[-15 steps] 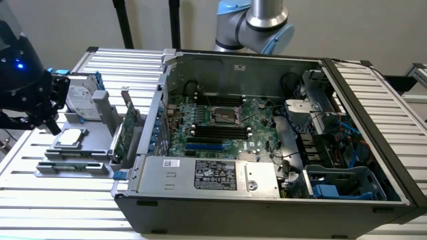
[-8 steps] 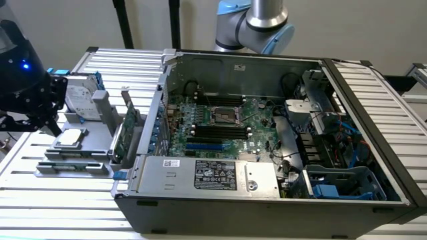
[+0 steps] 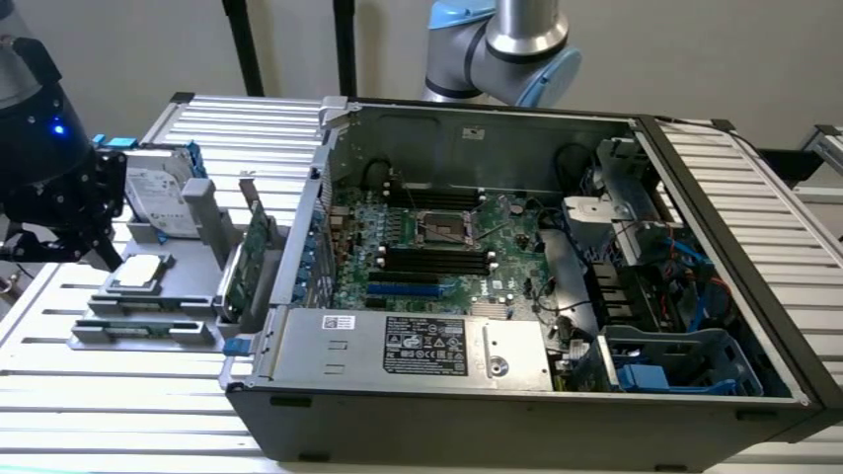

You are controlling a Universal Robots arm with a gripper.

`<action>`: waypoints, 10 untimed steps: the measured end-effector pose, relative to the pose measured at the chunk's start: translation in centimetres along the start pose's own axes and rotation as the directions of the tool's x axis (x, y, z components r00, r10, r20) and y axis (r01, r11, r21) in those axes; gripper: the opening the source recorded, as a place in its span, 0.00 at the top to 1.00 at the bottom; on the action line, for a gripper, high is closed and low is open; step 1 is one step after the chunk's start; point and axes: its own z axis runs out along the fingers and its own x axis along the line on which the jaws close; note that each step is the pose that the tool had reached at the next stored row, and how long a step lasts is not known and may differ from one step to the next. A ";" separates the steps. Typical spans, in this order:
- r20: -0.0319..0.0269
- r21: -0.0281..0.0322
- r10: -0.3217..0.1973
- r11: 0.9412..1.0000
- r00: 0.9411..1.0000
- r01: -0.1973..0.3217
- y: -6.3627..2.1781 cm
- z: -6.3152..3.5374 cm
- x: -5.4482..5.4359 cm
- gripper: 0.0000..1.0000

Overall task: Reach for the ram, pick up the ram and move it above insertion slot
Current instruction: 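Pick up the ram and move it above insertion slot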

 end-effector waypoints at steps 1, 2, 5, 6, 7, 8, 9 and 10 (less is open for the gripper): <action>-0.001 0.000 -0.015 1.000 1.000 0.015 0.00 0.01 0.0 0.89; -0.001 0.000 -0.030 1.000 1.000 0.030 0.01 0.03 0.0 0.89; -0.003 0.000 -0.069 0.998 0.998 0.069 0.04 0.04 -0.1 0.89; -0.003 0.000 -0.080 0.997 0.997 0.080 0.05 0.04 -0.2 0.89; -0.003 0.000 -0.091 0.996 0.996 0.091 0.06 0.04 -0.2 0.89; -0.004 0.000 -0.100 0.995 0.995 0.100 0.08 0.04 -0.3 0.89; -0.004 0.000 -0.102 0.995 0.995 0.102 0.10 0.05 -0.3 0.89; -0.004 0.000 -0.102 0.995 0.995 0.102 0.10 0.05 -0.3 0.89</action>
